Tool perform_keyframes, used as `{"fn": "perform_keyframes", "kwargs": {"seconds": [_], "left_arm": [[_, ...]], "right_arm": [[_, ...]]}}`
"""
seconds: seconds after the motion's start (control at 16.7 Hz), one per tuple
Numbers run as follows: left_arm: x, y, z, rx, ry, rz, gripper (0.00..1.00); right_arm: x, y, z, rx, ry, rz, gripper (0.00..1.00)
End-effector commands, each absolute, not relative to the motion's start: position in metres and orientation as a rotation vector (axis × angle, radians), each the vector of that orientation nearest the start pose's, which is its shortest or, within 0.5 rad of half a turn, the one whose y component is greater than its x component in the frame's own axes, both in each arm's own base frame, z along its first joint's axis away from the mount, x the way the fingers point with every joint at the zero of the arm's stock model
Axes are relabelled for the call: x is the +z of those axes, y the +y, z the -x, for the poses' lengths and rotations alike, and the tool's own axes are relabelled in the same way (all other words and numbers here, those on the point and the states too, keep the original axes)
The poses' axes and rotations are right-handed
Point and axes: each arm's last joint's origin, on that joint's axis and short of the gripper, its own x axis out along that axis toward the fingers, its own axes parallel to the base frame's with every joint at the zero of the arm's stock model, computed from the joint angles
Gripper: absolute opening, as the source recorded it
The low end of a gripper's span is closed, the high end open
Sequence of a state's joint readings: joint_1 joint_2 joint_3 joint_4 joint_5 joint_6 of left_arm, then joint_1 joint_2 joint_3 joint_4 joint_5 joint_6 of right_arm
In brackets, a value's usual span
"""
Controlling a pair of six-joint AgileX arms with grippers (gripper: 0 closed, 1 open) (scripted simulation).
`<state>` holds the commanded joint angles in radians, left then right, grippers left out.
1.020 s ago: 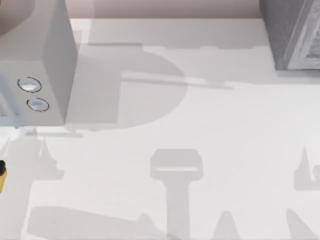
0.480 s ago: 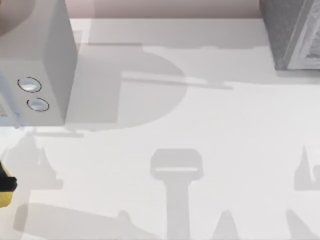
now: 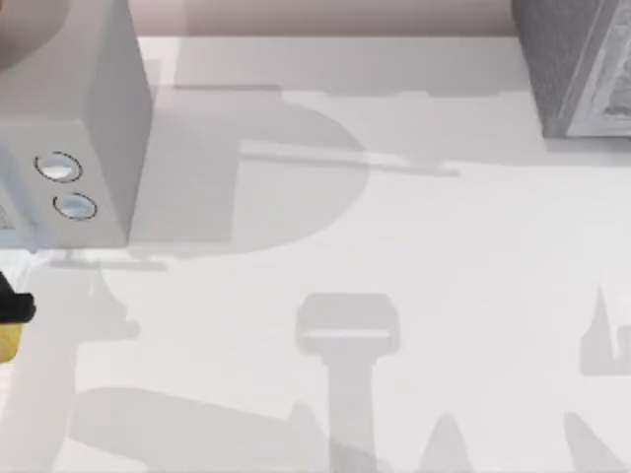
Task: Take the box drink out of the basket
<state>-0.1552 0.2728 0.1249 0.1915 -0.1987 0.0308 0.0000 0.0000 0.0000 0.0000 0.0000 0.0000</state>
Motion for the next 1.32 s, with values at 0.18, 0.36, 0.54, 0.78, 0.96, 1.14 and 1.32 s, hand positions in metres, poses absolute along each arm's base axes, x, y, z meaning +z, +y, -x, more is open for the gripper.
{"fn": "perform_keyframes", "kwargs": {"seconds": [0.18, 0.36, 0.54, 0.78, 0.96, 1.14, 1.32], "left_arm": [[0.234, -0.031, -0.139, 0.08, -0.099, -0.019, 0.0], [0.267, -0.063, -0.166, 0.123, -0.15, 0.0, 0.0], [0.286, -0.114, -0.195, 0.169, -0.167, 0.03, 0.0], [0.276, -0.202, -0.215, 0.224, -0.133, 0.054, 0.0], [0.246, -0.266, -0.211, 0.256, -0.085, 0.045, 0.0], [0.212, -0.313, -0.196, 0.28, -0.043, 0.021, 0.0], [0.189, -0.337, -0.183, 0.293, -0.019, 0.002, 0.0]], "right_arm": [[0.16, -0.001, -0.106, 0.0, 0.0, 0.0, 1.0], [0.16, -0.001, -0.106, 0.0, 0.0, 0.0, 1.0], [0.16, -0.001, -0.106, 0.0, 0.0, 0.0, 1.0], [0.16, -0.001, -0.106, 0.0, 0.0, 0.0, 1.0], [0.16, -0.001, -0.106, 0.0, 0.0, 0.0, 1.0], [0.16, -0.001, -0.106, 0.0, 0.0, 0.0, 1.0], [0.16, -0.001, -0.106, 0.0, 0.0, 0.0, 1.0]]}}
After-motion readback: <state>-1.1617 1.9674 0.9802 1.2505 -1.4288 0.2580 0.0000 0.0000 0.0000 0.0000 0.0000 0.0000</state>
